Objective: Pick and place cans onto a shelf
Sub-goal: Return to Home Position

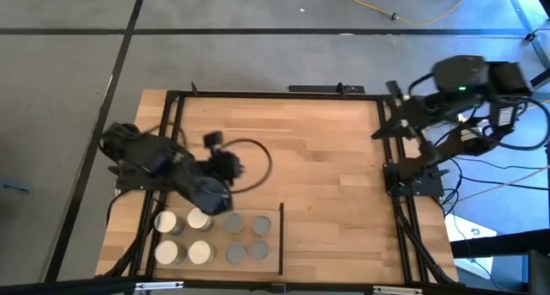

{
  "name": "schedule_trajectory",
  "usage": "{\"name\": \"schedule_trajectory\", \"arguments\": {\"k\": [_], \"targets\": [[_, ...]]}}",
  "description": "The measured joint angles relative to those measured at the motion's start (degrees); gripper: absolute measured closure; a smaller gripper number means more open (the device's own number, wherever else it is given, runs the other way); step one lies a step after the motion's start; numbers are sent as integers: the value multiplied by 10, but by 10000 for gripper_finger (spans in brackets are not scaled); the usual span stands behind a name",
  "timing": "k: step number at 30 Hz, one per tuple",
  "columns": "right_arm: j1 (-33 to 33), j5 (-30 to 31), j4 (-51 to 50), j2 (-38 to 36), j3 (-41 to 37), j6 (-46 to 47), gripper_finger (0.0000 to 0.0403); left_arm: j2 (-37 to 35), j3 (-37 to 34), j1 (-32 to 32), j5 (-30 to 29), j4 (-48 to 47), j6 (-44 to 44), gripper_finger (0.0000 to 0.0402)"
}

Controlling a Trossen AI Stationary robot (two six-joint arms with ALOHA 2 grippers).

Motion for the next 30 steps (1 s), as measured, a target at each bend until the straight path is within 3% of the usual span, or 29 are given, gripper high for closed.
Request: {"name": "schedule_trajectory", "arguments": {"k": [4,11,18,30], "targets": [[24,40,0,-25,0,22,399,-41,0,-12,-40,-28,-13,397],[37,86,0,-53,-5,46,399,-117,-4,-28,-62,-27,19,400],[37,144,1,-84,-68,75,399,-204,-12,-62,-64,-26,48,401],[37,176,62,-201,-262,175,399,-441,-227,-88,-69,-26,-18,401]]}}
